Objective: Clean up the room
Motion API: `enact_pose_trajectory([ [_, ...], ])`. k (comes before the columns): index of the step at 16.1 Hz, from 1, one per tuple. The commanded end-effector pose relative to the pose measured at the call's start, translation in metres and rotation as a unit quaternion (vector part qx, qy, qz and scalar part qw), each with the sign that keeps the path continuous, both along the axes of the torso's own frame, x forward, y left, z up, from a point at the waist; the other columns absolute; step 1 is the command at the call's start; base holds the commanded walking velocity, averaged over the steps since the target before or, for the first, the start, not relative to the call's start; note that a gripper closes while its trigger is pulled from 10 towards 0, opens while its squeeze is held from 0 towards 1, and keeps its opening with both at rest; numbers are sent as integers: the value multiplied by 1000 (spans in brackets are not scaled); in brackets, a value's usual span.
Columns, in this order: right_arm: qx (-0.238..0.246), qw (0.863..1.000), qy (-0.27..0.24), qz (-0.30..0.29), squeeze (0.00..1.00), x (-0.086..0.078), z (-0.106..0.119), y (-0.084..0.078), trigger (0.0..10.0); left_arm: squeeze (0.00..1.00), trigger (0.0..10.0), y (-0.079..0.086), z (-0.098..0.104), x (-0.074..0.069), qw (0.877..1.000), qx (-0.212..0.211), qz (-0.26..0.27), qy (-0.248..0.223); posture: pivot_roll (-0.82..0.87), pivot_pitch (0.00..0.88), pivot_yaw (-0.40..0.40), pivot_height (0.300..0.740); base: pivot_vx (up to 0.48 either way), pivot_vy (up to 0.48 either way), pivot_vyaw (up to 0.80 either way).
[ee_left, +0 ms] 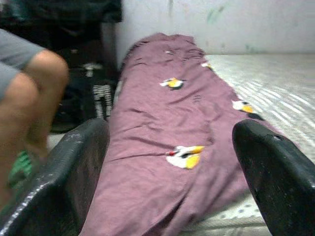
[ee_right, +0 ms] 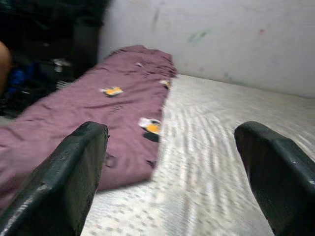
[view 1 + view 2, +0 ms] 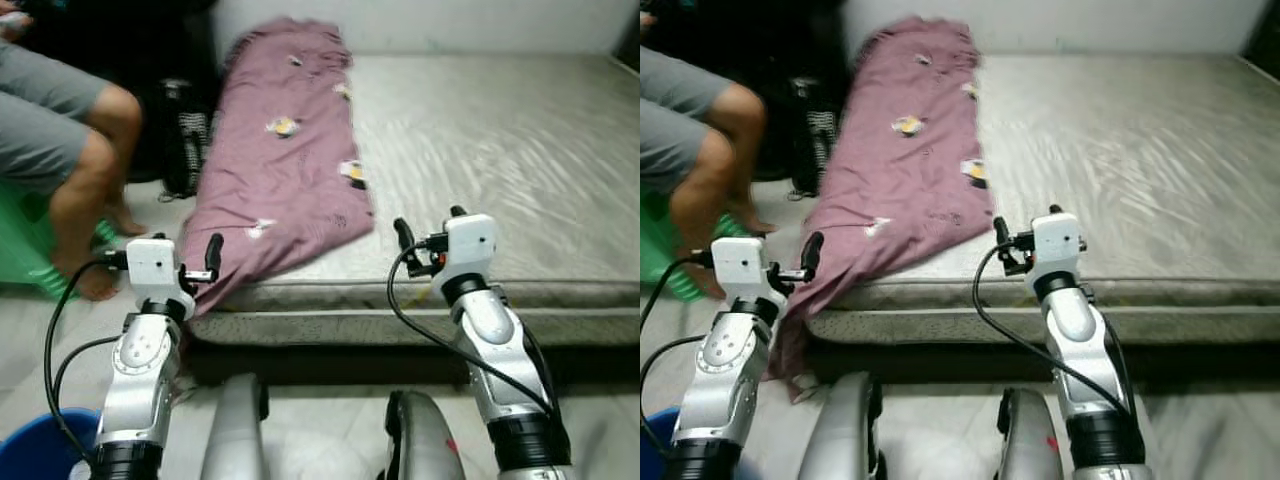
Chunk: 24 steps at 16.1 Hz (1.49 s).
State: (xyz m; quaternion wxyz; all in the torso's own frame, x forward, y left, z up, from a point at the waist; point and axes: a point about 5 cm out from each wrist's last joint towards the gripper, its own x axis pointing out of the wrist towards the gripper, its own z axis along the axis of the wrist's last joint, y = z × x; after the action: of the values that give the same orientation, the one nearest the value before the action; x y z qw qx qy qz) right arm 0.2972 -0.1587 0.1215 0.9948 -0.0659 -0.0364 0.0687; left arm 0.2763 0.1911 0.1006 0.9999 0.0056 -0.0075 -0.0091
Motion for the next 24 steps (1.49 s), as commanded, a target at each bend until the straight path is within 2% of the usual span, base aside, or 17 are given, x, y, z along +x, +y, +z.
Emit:
enact_pose_trajectory([
  [1, 4, 1000, -13, -1, 0, 2, 7, 0, 10000, 0, 10000, -1, 5, 2, 1000, -1, -8, -9, -54, 11, 5, 608, 262, 0, 0],
  [15, -1, 1000, -9, 4, 0, 3, 5, 0, 10000, 0, 10000, -2, 2, 1, 1000, -3, -12, -3, -54, 3, 4, 608, 267, 0, 57],
  [17, -9, 1000, -10, 2, 0, 1, 3, -1, 10000, 0, 10000, -2, -1, 1, 1000, -1, -9, 3, -51, 2, 0, 608, 0, 0, 0],
  [19, -9, 1000, -3, -7, 0, -9, 4, -10, 10000, 0, 10000, 5, -5, -3, 1000, 9, 6, 22, -60, 29, -15, 608, 0, 0, 0],
  [21, -10, 1000, -4, -5, 0, -17, 3, -15, 10000, 0, 10000, 11, -10, -4, 999, 11, 16, 31, -74, 42, -13, 583, 0, 0, 0],
  [24, -36, 998, 21, -45, 0, -40, -1, -45, 10000, 0, 10000, 16, -13, 4, 999, 9, 24, 43, -120, 103, -5, 548, 0, 0, 0],
])
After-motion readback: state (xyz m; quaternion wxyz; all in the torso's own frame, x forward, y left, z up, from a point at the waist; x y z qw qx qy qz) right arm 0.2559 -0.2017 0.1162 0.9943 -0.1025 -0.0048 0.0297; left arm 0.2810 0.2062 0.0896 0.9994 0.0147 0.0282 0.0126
